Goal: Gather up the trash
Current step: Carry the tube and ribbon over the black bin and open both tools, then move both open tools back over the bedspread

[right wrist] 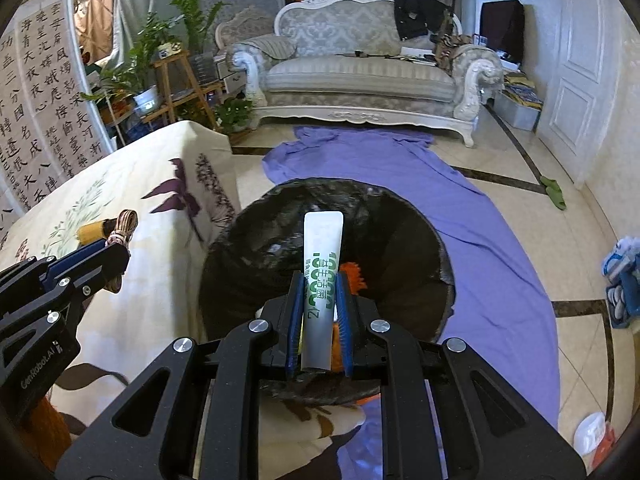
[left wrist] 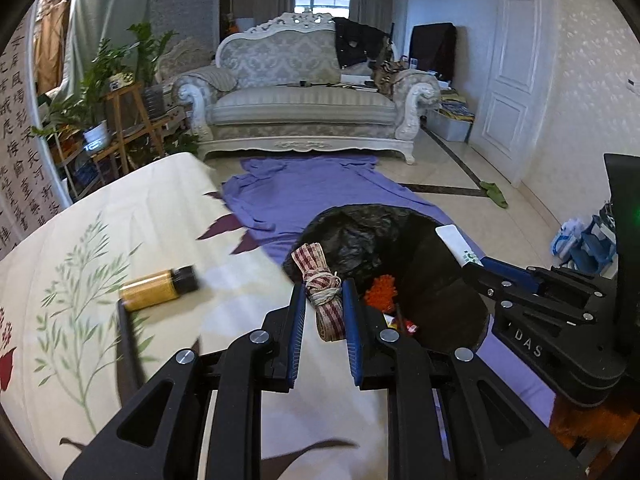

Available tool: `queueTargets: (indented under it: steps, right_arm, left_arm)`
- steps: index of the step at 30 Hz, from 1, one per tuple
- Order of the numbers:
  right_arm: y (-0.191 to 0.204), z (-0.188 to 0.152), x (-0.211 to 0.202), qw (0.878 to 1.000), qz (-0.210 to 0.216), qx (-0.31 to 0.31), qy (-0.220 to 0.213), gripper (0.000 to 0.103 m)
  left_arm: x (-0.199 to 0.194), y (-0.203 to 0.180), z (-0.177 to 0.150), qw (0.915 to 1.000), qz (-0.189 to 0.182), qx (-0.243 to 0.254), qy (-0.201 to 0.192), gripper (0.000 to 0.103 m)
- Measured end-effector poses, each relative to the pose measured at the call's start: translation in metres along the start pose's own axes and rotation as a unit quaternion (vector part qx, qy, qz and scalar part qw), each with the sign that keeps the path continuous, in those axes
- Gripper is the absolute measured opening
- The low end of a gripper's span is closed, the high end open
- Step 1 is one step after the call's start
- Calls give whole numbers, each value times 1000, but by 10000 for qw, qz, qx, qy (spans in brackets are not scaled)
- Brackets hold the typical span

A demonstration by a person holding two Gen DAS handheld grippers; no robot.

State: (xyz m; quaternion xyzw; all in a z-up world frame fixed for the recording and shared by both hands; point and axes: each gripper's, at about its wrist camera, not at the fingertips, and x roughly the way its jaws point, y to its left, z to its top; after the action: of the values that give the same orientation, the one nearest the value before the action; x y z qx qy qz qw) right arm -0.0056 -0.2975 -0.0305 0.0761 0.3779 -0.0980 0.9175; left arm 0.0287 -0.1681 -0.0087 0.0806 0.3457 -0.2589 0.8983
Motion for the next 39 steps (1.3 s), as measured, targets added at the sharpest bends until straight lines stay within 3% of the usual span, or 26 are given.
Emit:
queueTargets:
  steps: [18, 19, 21, 23, 28, 37, 39]
  right_arm:
    - [-41, 11, 39, 9995, -15, 284, 99, 18]
    - [-42, 11, 40, 9995, -7, 299, 103, 19]
    - [-46, 12, 43, 9993, 4, 350, 95, 33]
    - [-49, 12, 44, 9992, -29, 392, 75, 34]
    - [-52, 11, 45, 9989, -61, 451, 73, 34]
    - [-49, 9, 38, 9990, -57, 437, 57, 36]
    - [-44, 6, 34, 9991, -35, 413, 55, 43]
  left_arm:
    - [54, -34, 22, 9991, 81, 376, 156, 20]
    - [57, -34, 22, 9991, 123, 372, 154, 22]
    - [61, -36, 23, 9991, 161, 347, 207, 33]
    - [63, -33, 25, 9992, 194, 265, 225, 50]
    - [59, -30, 26, 9995, 265, 138, 136, 63]
    - [41, -23, 21, 9994, 338, 55, 100, 69]
    - [36, -20, 20, 9993, 358, 16, 100, 69]
